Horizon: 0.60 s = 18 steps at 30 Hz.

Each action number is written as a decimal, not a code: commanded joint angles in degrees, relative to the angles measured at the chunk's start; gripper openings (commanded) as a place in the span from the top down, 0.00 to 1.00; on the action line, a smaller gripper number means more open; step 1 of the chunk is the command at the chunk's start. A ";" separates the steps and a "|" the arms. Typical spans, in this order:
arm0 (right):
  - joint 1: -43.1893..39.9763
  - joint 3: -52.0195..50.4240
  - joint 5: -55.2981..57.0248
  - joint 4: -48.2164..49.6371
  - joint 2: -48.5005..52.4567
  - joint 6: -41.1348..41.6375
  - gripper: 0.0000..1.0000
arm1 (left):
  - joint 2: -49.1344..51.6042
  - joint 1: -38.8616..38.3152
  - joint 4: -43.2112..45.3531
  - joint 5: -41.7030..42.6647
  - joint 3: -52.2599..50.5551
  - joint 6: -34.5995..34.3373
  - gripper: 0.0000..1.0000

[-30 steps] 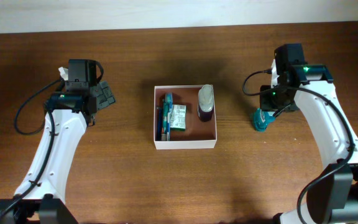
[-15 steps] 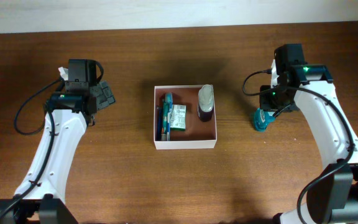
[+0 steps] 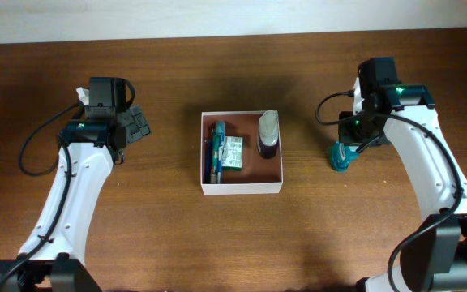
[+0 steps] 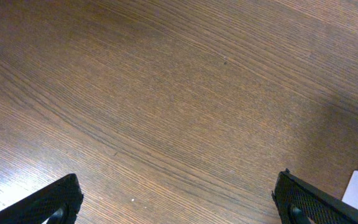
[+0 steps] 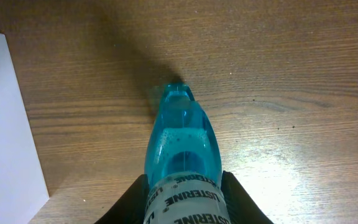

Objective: Pack container
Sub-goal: 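Lower the right gripper and grasp the mouthwash bottle's cap, then lift the mouthwash bottle and carry it left over the box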

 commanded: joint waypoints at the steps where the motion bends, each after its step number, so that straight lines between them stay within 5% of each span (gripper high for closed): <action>1: -0.15 0.42 -0.09 0.02 -3.78 0.35 0.72 | -0.42 0.13 0.11 -0.81 0.44 0.07 0.01; 18: 0.48 5.55 -5.55 -9.90 -12.44 1.90 0.72 | -0.42 0.13 0.13 -0.83 0.44 0.07 0.01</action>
